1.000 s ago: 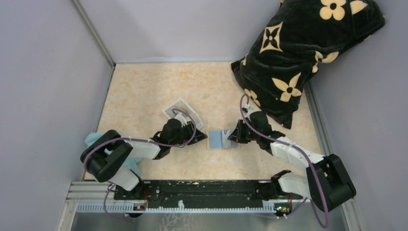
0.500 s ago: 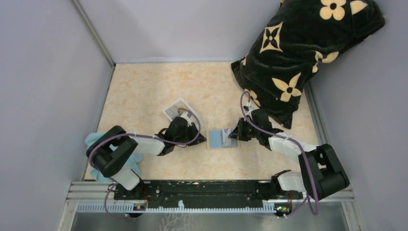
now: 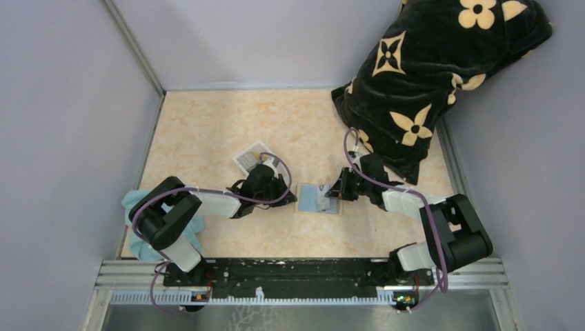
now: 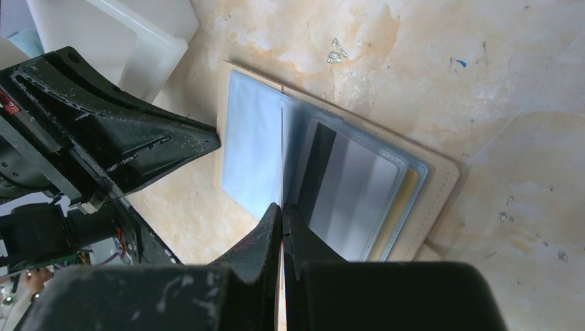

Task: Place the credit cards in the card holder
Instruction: Insert the credit card into the card holder.

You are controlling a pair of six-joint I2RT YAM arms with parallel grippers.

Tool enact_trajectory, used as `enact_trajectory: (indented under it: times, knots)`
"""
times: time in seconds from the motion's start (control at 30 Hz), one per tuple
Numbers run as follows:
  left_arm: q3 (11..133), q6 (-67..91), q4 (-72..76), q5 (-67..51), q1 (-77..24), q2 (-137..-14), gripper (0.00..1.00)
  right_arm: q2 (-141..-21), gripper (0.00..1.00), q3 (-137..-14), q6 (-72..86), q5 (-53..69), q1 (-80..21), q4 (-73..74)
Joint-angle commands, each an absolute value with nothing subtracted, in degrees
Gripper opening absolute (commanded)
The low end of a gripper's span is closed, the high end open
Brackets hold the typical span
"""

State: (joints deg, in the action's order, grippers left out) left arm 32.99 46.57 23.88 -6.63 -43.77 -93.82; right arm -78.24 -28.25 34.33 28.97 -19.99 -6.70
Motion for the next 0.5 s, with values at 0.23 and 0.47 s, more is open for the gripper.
enact_trajectory:
  times: [0.23,0.47]
  knots:
    - [36.2,44.6,18.6,-3.9,-46.1,-95.4,0.08,-79.1,0.00,-29.7,36.6,28.9,-19.4,-8.5]
    - [37.2,44.7,15.4,-1.6,-47.3,-95.5,0.07,-76.6,0.00,-29.4,37.7,26.9,-19.1,-5.8]
